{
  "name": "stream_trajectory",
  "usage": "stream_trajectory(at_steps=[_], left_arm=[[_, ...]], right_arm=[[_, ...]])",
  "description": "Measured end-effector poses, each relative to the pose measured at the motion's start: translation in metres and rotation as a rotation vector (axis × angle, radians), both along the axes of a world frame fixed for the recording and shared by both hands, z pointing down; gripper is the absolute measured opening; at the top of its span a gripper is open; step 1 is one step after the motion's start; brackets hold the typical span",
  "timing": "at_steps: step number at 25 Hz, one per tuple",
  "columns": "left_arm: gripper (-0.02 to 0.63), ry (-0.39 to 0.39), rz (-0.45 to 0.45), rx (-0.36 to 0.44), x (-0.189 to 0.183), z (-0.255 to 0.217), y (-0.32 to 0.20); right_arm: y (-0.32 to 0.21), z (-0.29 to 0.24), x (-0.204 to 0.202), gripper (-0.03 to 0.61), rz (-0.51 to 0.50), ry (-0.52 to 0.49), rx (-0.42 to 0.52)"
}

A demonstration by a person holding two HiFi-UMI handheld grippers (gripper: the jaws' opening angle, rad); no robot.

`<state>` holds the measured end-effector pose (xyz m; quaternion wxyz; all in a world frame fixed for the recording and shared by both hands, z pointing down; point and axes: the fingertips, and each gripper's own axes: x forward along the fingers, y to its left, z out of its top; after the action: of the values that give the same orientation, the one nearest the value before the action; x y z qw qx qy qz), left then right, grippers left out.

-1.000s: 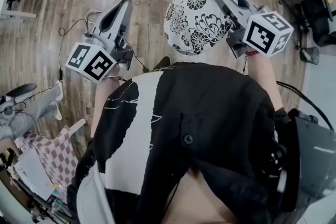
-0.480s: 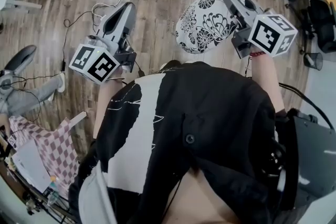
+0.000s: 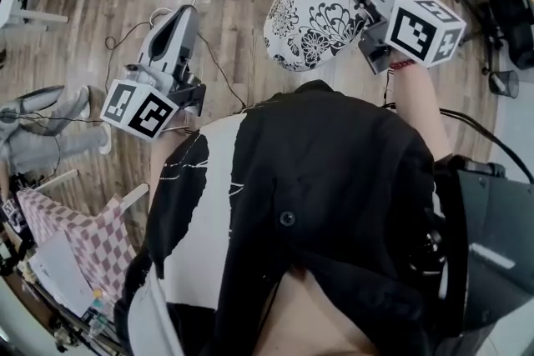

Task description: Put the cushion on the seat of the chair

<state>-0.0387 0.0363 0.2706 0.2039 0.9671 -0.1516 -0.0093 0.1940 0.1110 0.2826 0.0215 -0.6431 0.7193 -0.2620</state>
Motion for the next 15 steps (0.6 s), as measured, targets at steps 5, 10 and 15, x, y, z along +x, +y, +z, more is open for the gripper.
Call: stream_trajectory(at_steps=[5,10,15], left_arm=[[0.015,0.106,-0.024,0.044,-0.028,-0.005,-0.034],[0.015,0.135,-0.036,0.083,-0.031,-0.008,-0.036],[0.015,0.107,-0.054,0.115,-0.022,-0.005,-0.053]], right_arm=[[-0.038,0.023,-0.027,0.025,-0.02,-0.02,-0.051],[-0.044,0.028,-0.026,0.025,-0.052,-0.009,-0.056],[-0.076,0.028,-0.009,0.025,-0.071,0.006,-0.056]])
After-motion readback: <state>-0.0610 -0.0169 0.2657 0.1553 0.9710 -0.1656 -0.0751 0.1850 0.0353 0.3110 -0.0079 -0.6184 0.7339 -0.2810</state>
